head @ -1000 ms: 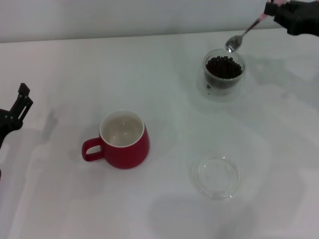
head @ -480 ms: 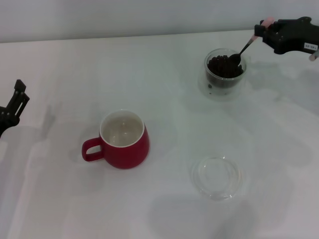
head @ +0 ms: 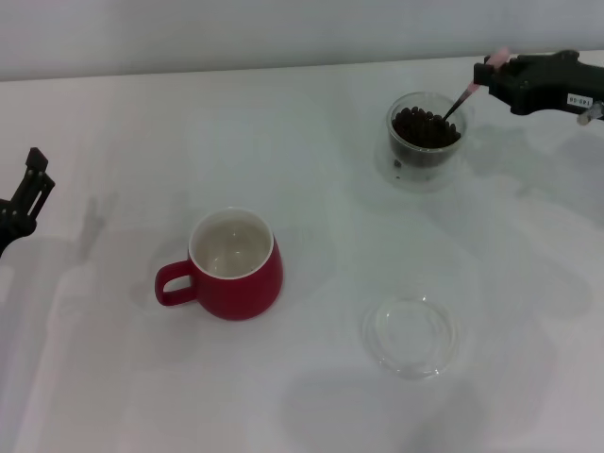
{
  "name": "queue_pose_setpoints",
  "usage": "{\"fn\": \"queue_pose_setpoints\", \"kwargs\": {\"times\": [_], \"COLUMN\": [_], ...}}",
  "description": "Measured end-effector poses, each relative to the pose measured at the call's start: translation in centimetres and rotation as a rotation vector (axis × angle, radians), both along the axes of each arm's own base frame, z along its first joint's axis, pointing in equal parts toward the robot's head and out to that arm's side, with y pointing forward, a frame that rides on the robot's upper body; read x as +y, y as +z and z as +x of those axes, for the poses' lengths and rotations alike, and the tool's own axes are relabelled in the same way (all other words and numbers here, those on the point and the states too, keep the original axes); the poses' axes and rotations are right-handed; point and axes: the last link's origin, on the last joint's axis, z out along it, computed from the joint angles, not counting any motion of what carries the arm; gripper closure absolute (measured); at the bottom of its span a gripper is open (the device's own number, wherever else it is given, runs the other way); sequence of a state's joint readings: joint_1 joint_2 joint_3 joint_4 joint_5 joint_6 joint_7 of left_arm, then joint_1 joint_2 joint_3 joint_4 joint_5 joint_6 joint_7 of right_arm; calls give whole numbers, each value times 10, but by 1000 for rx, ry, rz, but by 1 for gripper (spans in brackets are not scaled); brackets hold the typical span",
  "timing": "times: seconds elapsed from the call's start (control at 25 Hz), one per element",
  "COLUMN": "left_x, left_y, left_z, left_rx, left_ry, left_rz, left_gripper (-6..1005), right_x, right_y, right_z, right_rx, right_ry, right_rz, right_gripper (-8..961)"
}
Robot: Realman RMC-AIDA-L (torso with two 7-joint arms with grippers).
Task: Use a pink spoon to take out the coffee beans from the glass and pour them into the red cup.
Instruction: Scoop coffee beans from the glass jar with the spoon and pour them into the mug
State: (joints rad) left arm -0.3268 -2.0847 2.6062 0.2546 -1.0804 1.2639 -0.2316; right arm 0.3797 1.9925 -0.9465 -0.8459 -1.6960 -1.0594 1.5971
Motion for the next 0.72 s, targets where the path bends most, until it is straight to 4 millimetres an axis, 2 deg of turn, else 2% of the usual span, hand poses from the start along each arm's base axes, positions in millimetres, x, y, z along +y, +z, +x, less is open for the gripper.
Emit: {"fn": "queue_pose_setpoints", "kwargs": {"times": [0.72], "left_x": [1], "left_y": [1], "left_z": [0], "left_rx": [7], "left_ry": [-4], "left_rz": [0], "left_gripper": [108], "right_x": [-3], "right_y": [-7], "right_z": [17], "right_rx": [254], "right_ry": [-282], "right_rz": [-30], "right_gripper": [802]}}
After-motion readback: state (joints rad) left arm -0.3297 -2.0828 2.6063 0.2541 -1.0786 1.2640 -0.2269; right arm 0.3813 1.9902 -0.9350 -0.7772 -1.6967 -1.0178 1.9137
